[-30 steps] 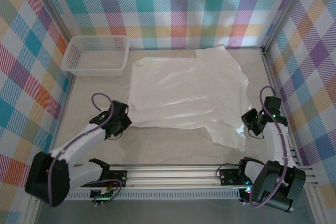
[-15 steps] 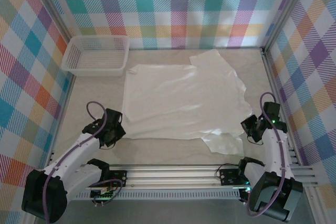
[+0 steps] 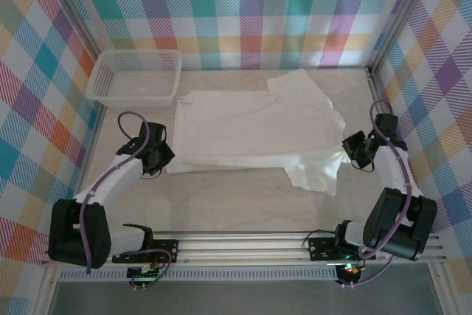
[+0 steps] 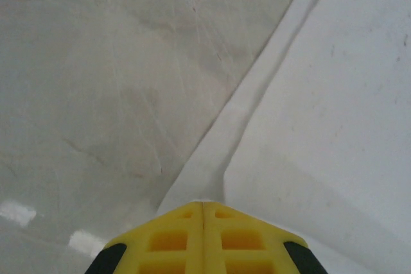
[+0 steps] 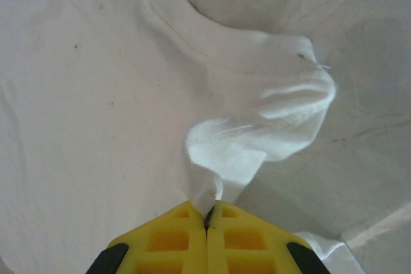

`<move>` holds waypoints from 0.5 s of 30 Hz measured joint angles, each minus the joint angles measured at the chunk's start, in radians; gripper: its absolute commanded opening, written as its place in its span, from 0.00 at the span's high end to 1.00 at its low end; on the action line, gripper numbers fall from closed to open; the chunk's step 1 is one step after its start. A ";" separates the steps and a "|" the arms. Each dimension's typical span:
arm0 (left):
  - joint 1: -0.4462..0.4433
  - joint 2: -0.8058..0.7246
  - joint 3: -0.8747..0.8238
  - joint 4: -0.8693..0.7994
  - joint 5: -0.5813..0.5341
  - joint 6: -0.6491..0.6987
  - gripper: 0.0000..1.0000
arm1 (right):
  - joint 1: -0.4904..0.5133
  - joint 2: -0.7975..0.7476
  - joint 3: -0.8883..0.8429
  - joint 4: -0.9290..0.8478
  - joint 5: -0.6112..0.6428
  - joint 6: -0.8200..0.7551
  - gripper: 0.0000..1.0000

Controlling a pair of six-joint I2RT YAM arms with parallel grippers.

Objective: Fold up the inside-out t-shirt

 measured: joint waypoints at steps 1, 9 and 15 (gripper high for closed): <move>0.007 0.022 0.006 0.011 0.007 0.003 1.00 | 0.001 0.016 0.005 0.006 0.000 0.001 1.00; 0.013 0.145 0.052 0.079 0.063 0.033 1.00 | 0.001 0.126 0.046 0.040 0.002 0.002 1.00; 0.014 0.154 0.075 0.107 0.089 0.069 1.00 | 0.001 0.170 0.091 0.047 0.004 0.006 1.00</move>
